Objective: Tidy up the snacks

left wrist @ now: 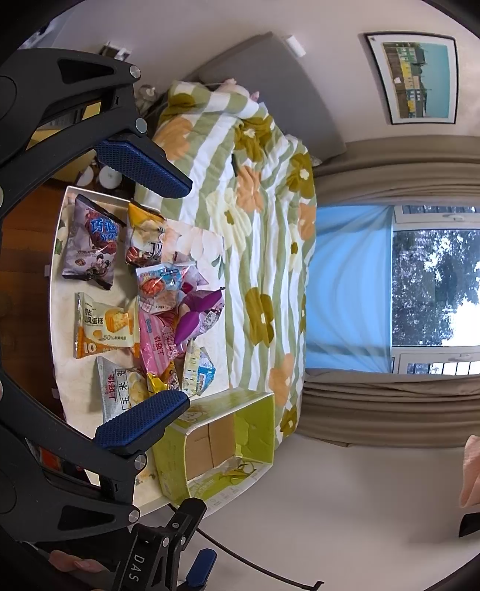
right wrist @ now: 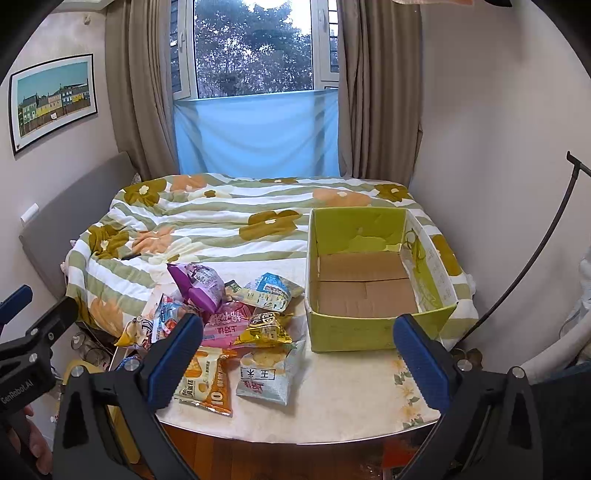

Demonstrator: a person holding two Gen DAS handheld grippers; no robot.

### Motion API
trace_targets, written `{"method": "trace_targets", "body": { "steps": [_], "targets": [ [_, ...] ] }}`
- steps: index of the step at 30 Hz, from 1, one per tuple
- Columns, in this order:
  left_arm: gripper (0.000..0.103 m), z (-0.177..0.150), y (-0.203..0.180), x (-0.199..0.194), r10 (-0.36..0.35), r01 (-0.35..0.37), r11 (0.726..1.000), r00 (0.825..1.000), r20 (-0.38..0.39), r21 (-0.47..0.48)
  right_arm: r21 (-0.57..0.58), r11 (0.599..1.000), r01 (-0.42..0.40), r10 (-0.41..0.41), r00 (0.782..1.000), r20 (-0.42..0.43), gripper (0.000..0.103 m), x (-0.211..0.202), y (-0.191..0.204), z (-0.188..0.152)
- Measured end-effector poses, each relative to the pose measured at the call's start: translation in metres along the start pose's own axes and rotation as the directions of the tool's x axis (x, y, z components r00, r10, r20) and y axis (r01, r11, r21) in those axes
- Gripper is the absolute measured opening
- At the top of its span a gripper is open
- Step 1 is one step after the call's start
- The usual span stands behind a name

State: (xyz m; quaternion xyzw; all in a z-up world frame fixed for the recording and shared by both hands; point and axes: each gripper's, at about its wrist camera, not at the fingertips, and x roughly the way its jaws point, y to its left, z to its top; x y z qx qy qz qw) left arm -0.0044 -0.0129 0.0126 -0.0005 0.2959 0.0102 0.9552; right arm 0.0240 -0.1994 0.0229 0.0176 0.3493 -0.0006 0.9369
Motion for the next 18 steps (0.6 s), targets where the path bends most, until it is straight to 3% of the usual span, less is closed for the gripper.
{"method": "trace_targets", "body": {
  "steps": [18],
  "targets": [
    [0.102, 0.0018, -0.0090, 0.0002, 0.006, -0.006, 1.000, 1.000, 0.009, 0.016, 0.009, 1.000, -0.003, 0.003, 1.000, 0.002, 0.103, -0.0009, -0.0022, 0.0059]
  ]
}}
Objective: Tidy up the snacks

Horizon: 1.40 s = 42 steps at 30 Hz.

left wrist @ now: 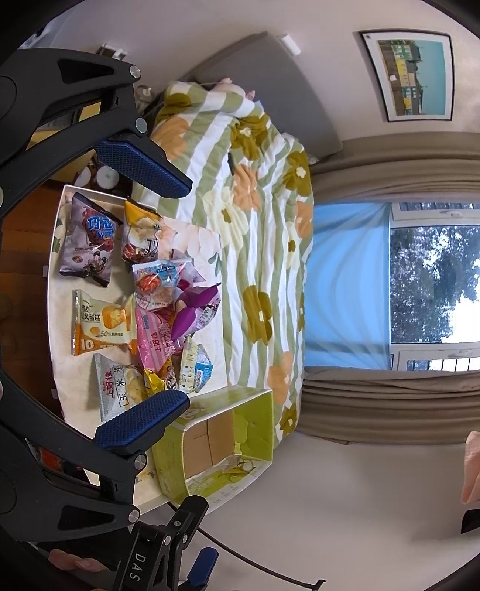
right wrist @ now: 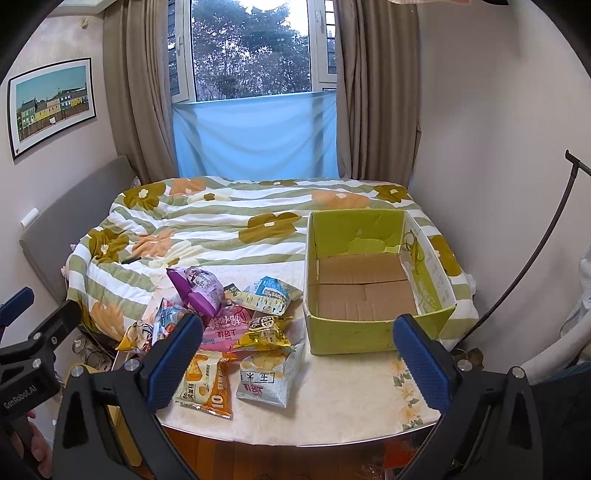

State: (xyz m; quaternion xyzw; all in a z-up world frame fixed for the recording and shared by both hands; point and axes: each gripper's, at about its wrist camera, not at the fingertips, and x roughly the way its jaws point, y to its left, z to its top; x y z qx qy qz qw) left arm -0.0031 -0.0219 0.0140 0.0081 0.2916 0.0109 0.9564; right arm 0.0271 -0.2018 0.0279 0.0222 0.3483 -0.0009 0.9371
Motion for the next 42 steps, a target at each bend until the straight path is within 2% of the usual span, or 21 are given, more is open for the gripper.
{"method": "trace_targets", "body": {
  "steps": [42],
  "targets": [
    [0.102, -0.0003, 0.0011, 0.0090, -0.001, 0.001, 1.000, 1.000, -0.003, -0.004, 0.015, 1.000, -0.007, 0.007, 1.000, 0.006, 0.103, 0.0026, -0.0031, 0.0028]
  ]
}}
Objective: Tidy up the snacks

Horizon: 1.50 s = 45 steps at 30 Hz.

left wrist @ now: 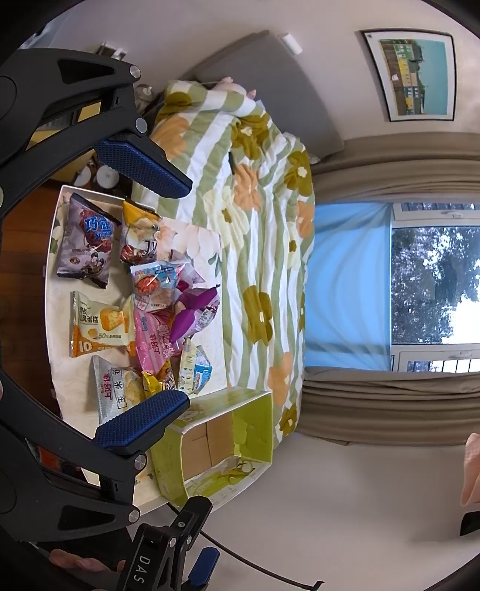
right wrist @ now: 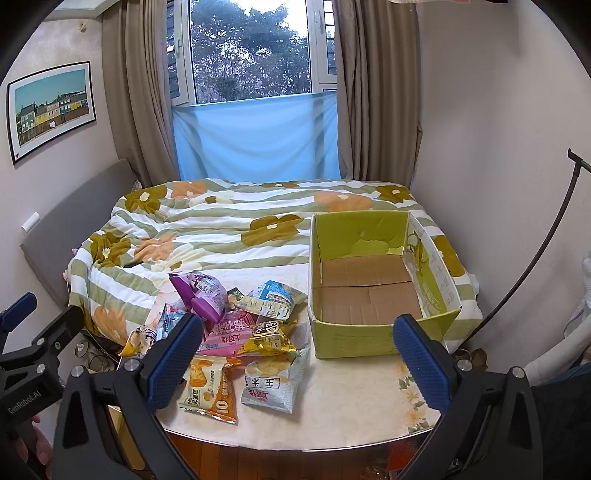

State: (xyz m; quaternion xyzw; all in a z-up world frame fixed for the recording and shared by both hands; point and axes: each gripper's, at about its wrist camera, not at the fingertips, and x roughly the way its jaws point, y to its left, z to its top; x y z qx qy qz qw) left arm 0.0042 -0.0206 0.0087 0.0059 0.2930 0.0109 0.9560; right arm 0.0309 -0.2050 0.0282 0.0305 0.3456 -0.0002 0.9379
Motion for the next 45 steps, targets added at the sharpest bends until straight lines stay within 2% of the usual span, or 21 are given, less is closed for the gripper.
{"method": "trace_targets", "body": {
  "steps": [8, 14, 17, 20, 24, 27, 35, 42, 45],
  "targets": [
    [0.102, -0.002, 0.001, 0.001, 0.002, -0.002, 1.000, 1.000, -0.004, 0.002, 0.000, 1.000, -0.001, 0.001, 1.000, 0.001, 0.103, 0.000, 0.000, 0.000],
    [0.102, -0.008, 0.005, 0.021, -0.042, 0.042, 0.999, 0.995, -0.092, -0.004, 0.016, 1.000, -0.007, 0.008, 1.000, -0.027, 0.103, 0.005, 0.003, -0.002],
    [0.102, -0.025, 0.003, 0.043, -0.084, 0.085, 0.996, 0.982, -0.172, -0.002, 0.043, 0.999, -0.007, 0.010, 0.998, -0.065, 0.103, 0.015, 0.000, -0.011],
    [0.102, -0.047, -0.001, 0.065, -0.138, 0.140, 0.990, 0.960, -0.244, -0.007, 0.072, 0.997, -0.007, 0.016, 0.993, -0.119, 0.103, 0.030, -0.006, -0.027],
    [0.102, -0.079, -0.014, 0.096, -0.161, 0.168, 0.986, 0.934, -0.320, -0.006, 0.124, 0.992, -0.036, 0.059, 0.981, -0.185, 0.103, 0.054, -0.018, -0.050],
    [0.102, -0.096, -0.023, 0.115, -0.169, 0.175, 0.984, 0.920, -0.353, -0.014, 0.154, 0.987, -0.050, 0.087, 0.967, -0.239, 0.103, 0.076, -0.028, -0.067],
    [0.100, -0.132, -0.053, 0.170, -0.073, 0.097, 0.994, 0.911, -0.405, 0.039, 0.208, 0.970, -0.128, 0.193, 0.924, -0.330, 0.103, 0.139, -0.047, -0.091],
    [0.093, -0.146, -0.059, 0.214, 0.026, -0.006, 0.999, 0.895, -0.445, 0.047, 0.230, 0.943, -0.242, 0.320, 0.850, -0.419, 0.103, 0.192, -0.041, -0.102],
    [0.091, -0.149, -0.060, 0.226, 0.034, -0.014, 0.999, 0.883, -0.468, 0.046, 0.227, 0.932, -0.282, 0.357, 0.817, -0.454, 0.103, 0.211, -0.034, -0.107]
  ]
}}
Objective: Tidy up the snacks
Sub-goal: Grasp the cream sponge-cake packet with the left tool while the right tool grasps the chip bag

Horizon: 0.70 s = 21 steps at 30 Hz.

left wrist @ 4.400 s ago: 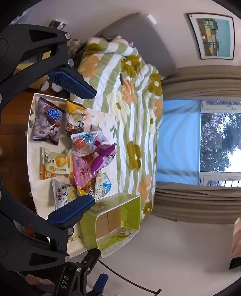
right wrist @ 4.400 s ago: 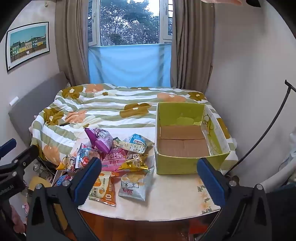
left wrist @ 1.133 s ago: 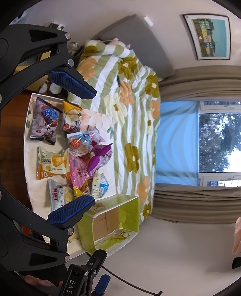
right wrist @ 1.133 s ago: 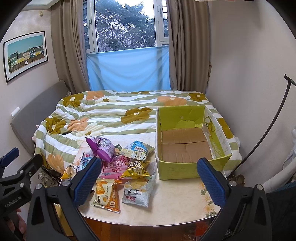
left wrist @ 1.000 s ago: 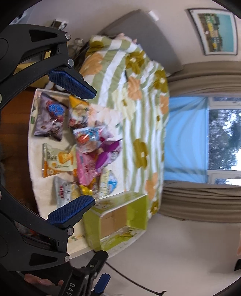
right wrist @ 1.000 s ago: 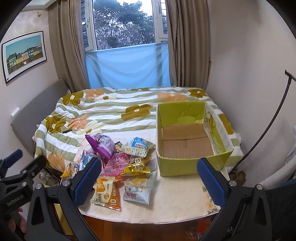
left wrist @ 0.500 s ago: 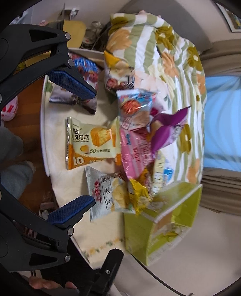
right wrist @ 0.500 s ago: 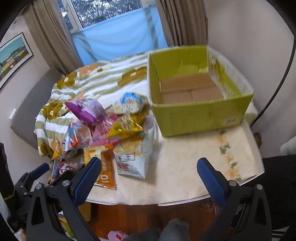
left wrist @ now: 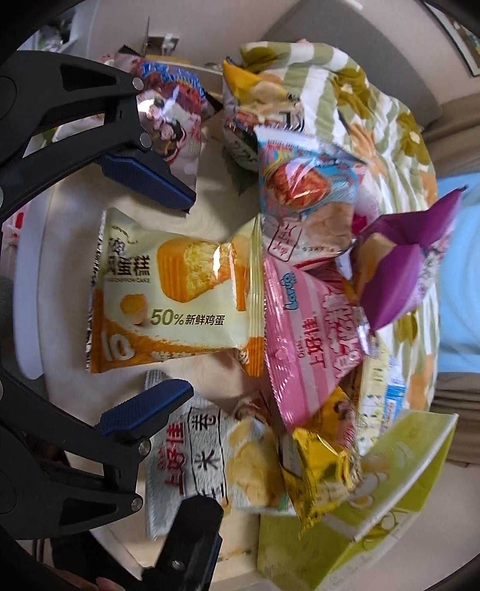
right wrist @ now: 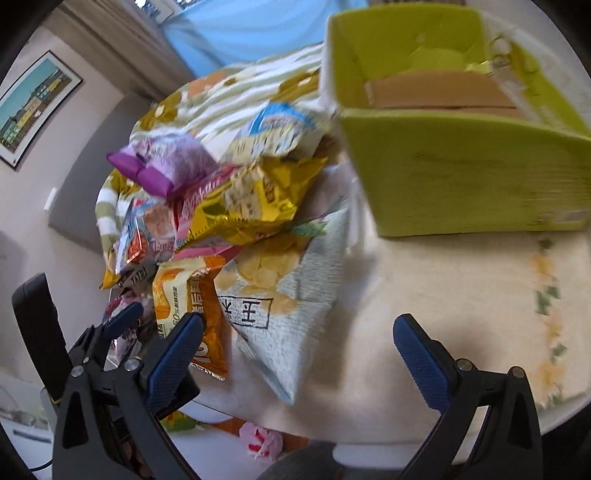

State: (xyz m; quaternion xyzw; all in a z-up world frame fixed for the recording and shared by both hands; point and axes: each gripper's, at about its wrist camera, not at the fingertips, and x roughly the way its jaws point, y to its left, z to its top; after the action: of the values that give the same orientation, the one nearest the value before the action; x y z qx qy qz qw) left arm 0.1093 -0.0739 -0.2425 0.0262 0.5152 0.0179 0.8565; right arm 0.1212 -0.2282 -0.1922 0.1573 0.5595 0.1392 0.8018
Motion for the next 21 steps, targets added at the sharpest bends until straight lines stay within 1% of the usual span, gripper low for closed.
{"method": "trace_targets", "body": {
  "steps": [1, 3, 7, 9, 10, 14, 17, 19, 21],
  "targets": [
    [0.090, 0.001, 0.000, 0.005, 0.003, -0.003, 1.000, 1.000, -0.010, -0.001, -0.002, 1.000, -0.008, 0.008, 1.000, -0.012, 0.103, 0.007, 0.000, 0.001],
    [0.082, 0.001, -0.002, 0.013, 0.000, 0.000, 1.000, 1.000, -0.026, -0.003, 0.003, 1.000, -0.028, 0.028, 0.999, -0.035, 0.103, 0.016, -0.004, 0.004],
    [0.079, 0.004, -0.003, 0.029, -0.002, 0.001, 1.000, 0.999, -0.050, -0.010, 0.017, 0.998, -0.059, 0.060, 0.996, -0.060, 0.103, 0.030, -0.007, 0.008],
    [0.072, 0.004, -0.004, 0.034, 0.002, -0.002, 1.000, 0.999, -0.054, -0.013, 0.014, 0.998, -0.067, 0.068, 0.995, -0.067, 0.103, 0.036, -0.008, 0.011],
    [0.072, 0.005, -0.004, 0.036, -0.008, 0.007, 1.000, 0.998, -0.057, -0.018, 0.011, 0.997, -0.070, 0.071, 0.995, -0.072, 0.103, 0.039, -0.008, 0.012],
    [0.070, 0.008, 0.000, 0.040, -0.010, 0.008, 1.000, 0.998, -0.062, -0.023, -0.001, 0.997, -0.081, 0.081, 0.993, -0.083, 0.103, 0.049, -0.005, 0.016],
    [0.066, 0.009, 0.004, 0.040, -0.008, 0.007, 1.000, 0.998, -0.059, -0.022, -0.017, 0.995, -0.094, 0.092, 0.991, -0.094, 0.098, 0.056, -0.004, 0.017],
    [0.065, 0.005, 0.002, 0.033, -0.013, 0.011, 1.000, 0.998, -0.059, -0.025, -0.025, 0.994, -0.105, 0.102, 0.990, -0.100, 0.090, 0.059, -0.003, 0.017],
    [0.064, 0.002, 0.002, 0.030, -0.022, 0.021, 0.999, 0.998, -0.060, -0.025, -0.040, 0.994, -0.105, 0.101, 0.990, -0.100, 0.085, 0.059, -0.001, 0.016]
  ]
}}
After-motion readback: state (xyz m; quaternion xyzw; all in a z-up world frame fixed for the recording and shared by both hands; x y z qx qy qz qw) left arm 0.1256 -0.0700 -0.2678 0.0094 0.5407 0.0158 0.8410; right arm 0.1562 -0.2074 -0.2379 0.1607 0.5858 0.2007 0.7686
